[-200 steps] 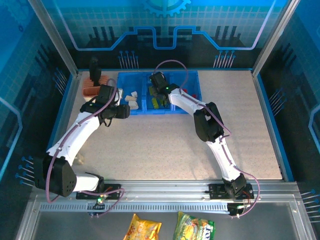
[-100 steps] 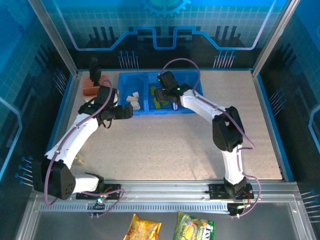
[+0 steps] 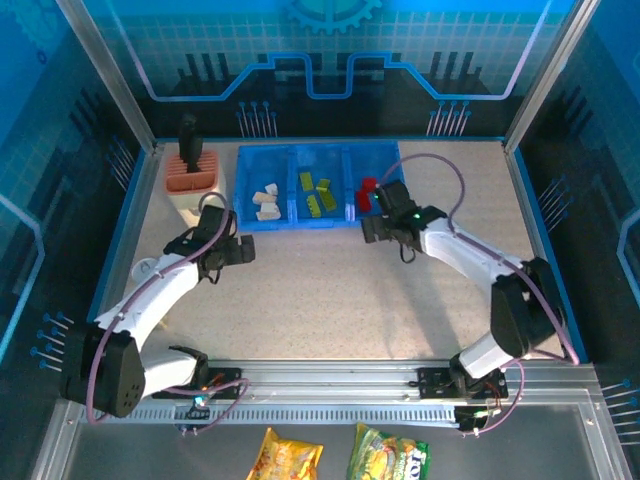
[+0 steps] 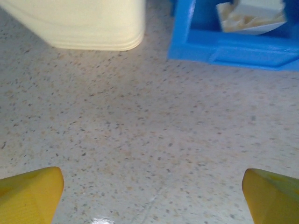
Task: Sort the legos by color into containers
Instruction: Reset both arms
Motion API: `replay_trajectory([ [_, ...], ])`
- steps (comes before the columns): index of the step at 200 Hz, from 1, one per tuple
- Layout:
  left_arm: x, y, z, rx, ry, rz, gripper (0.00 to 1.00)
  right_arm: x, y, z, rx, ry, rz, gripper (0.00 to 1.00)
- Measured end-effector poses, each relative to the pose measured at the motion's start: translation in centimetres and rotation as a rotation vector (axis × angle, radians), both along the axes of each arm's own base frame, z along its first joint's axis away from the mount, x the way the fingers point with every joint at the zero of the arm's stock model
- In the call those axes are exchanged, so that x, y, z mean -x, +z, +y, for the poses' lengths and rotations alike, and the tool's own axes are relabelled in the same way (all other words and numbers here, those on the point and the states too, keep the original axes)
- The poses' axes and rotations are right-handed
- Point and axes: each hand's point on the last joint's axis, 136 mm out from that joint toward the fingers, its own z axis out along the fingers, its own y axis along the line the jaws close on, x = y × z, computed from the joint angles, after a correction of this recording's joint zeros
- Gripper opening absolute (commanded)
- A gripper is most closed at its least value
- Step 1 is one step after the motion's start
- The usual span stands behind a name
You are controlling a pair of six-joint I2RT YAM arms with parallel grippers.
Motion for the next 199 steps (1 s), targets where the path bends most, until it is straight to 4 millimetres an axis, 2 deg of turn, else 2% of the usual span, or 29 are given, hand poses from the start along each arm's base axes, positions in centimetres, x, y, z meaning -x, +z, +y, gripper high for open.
replay_trajectory([
  [25, 0.0, -1.5, 0.9, -0.09, 0.002, -0.036, 0.99, 1.8, -1.5, -5.9, 0.071, -0.121, -0.019, 1.0],
  [49, -0.5, -1.9, 1.9, -0.193, -0.012, -0.083, 0.99, 3.2, -3.6, -12.2, 0.122, -0.282, -0.025, 1.0],
  [62, -1.2, -1.9, 2.3, -0.243, -0.023, -0.12, 0.99, 3.7, -4.6, -14.5, 0.128, -0.338, -0.045, 1.0],
  [75, -1.9, -2.2, 2.5, -0.279, -0.038, -0.156, 0.99, 4.0, -5.5, -15.8, 0.116, -0.361, -0.082, 1.0],
  [96, -2.6, -3.0, 2.5, -0.297, -0.064, -0.221, 0.99, 4.0, -6.6, -16.6, 0.072, -0.366, -0.147, 1.0],
  [110, -2.8, -3.4, 2.4, -0.3, -0.081, -0.247, 0.99, 3.6, -6.5, -16.7, 0.05, -0.363, -0.184, 1.0],
  [130, -4.1, -2.7, 2.2, -0.272, -0.097, -0.353, 0.99, 1.7, -4.9, -15.6, -0.036, -0.304, -0.326, 1.0],
  [178, -7.3, -0.3, 2.6, -0.183, -0.109, -0.545, 0.99, -1.1, -2.3, -13.1, -0.125, -0.158, -0.515, 0.99],
  [190, -7.9, -0.1, 2.9, -0.157, -0.11, -0.577, 0.99, -1.5, -2.7, -12.6, -0.134, -0.125, -0.543, 1.0],
  [199, -8.2, -0.2, 3.2, -0.142, -0.11, -0.593, 0.99, -1.5, -3.7, -12.3, -0.132, -0.103, -0.541, 1.0],
])
